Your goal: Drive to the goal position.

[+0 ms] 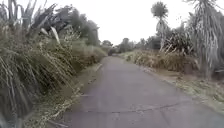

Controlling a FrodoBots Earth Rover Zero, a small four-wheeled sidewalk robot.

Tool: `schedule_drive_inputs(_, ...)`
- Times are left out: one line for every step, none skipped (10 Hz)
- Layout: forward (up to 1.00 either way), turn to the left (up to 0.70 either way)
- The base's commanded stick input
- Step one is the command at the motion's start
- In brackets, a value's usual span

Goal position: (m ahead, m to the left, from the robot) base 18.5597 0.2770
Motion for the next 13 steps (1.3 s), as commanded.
schedule_drive_inputs(0.85,-0.15)
schedule_drive_inputs(0.85,-0.26)
schedule_drive_inputs(0.00,-0.85)
schedule_drive_inputs(0.00,-0.85)
schedule_drive_inputs(0.00,-0.85)
schedule_drive_inputs(0.00,-0.85)
schedule_drive_inputs(0.00,-0.85)
schedule_drive_inputs(0.00,-0.85)
schedule_drive_inputs(0.00,-0.83)
schedule_drive_inputs(0.00,-0.79)
schedule_drive_inputs(0.00,-0.75)
schedule_drive_inputs(0.00,0.00)
schedule_drive_inputs(0.00,0.00)
